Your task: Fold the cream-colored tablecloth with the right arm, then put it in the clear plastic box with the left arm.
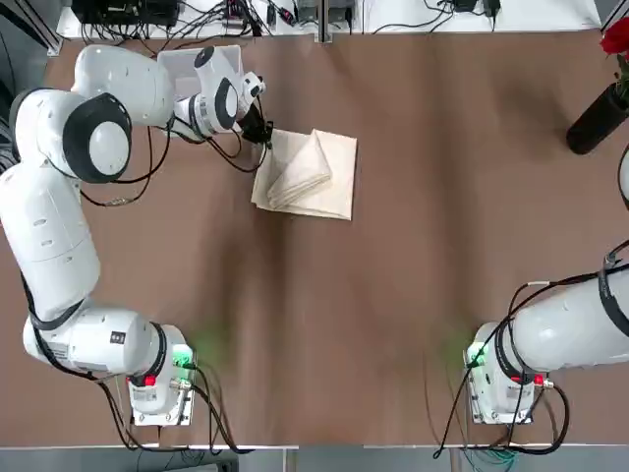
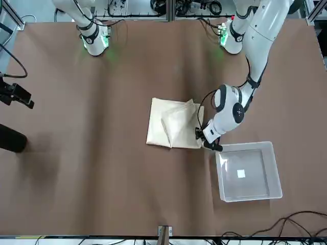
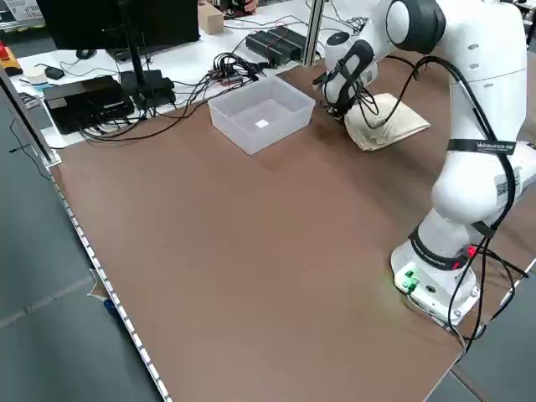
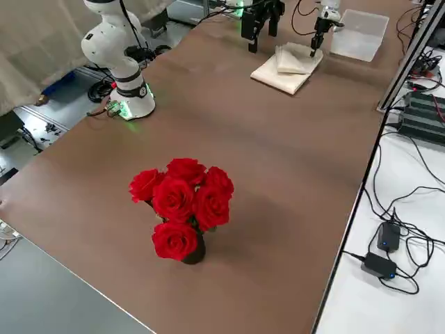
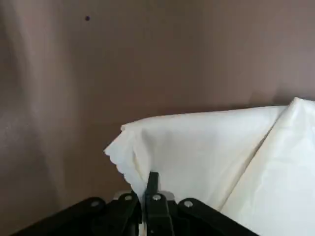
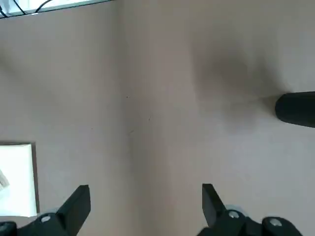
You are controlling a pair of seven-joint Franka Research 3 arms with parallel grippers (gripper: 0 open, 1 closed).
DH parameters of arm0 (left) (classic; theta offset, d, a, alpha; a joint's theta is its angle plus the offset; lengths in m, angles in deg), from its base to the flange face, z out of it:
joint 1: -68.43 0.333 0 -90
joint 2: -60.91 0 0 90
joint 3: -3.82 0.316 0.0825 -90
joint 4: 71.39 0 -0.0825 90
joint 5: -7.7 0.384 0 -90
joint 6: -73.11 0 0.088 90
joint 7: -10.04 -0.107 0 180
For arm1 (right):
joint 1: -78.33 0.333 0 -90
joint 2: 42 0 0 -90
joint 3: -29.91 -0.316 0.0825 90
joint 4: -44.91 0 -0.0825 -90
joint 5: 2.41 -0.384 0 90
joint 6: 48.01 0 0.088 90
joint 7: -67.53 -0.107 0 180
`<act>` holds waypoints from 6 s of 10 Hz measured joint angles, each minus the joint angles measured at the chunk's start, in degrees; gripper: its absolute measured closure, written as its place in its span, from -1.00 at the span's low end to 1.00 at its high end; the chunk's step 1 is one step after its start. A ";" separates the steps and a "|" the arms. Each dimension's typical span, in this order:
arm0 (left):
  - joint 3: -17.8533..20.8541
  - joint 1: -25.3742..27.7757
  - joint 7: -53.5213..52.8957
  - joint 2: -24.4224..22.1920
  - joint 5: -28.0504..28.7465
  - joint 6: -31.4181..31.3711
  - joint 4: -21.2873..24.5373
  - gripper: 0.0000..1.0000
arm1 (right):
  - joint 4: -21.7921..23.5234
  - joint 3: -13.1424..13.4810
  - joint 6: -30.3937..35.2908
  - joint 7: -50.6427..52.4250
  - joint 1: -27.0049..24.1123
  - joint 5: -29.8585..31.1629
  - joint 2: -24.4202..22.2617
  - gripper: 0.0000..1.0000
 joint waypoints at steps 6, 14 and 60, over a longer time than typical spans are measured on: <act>0.19 0.73 2.02 -6.30 0.05 10.50 -1.30 0.92 | 0.89 -0.01 -0.48 0.00 0.00 0.00 0.00 -1.00; -0.42 -9.32 37.24 -11.67 15.27 14.20 -4.27 0.92 | 1.70 -0.08 -0.81 0.01 0.00 0.00 -0.01 -1.00; 8.56 -17.10 -9.68 8.51 -17.27 15.65 -16.05 -0.96 | 1.69 0.73 -0.26 7.93 0.25 0.63 -0.63 -1.00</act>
